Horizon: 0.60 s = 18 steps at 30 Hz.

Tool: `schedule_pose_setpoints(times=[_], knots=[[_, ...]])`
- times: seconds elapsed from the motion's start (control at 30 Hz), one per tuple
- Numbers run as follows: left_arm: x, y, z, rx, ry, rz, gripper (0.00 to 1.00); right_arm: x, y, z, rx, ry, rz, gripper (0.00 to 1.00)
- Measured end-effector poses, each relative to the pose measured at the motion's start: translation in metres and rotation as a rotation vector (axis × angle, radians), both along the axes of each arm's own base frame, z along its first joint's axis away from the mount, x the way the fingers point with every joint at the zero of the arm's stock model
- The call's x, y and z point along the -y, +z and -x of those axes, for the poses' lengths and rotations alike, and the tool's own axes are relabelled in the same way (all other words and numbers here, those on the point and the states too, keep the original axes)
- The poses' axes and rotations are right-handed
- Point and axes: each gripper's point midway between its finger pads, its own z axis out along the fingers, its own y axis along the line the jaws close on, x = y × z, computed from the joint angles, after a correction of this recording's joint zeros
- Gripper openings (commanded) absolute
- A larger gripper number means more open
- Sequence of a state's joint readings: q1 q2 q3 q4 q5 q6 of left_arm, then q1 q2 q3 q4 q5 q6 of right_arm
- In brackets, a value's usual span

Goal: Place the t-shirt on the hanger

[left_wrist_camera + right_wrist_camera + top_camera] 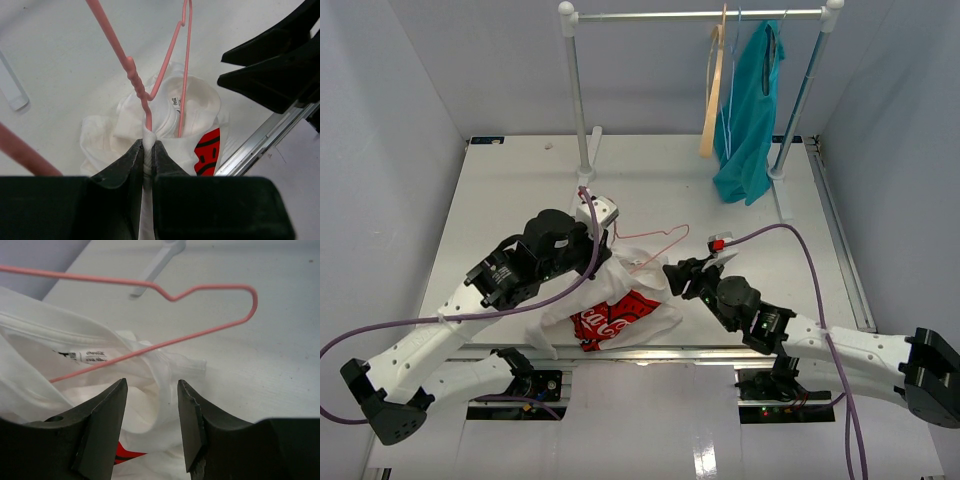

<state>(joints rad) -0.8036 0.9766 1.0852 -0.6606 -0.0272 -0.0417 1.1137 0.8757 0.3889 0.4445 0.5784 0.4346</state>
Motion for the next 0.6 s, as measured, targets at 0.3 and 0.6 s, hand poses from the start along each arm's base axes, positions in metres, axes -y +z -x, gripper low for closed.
schedule_pose_setpoints(times=[0.3,0.6], knots=[[-0.005,0.029,0.010,0.062,0.003,0.115,0.00,-0.015,-0.059,-0.002,-0.119,0.002,0.117,0.43],[-0.002,0.031,0.016,0.062,-0.027,0.145,0.00,-0.023,-0.063,-0.005,-0.114,0.002,0.101,0.08]])
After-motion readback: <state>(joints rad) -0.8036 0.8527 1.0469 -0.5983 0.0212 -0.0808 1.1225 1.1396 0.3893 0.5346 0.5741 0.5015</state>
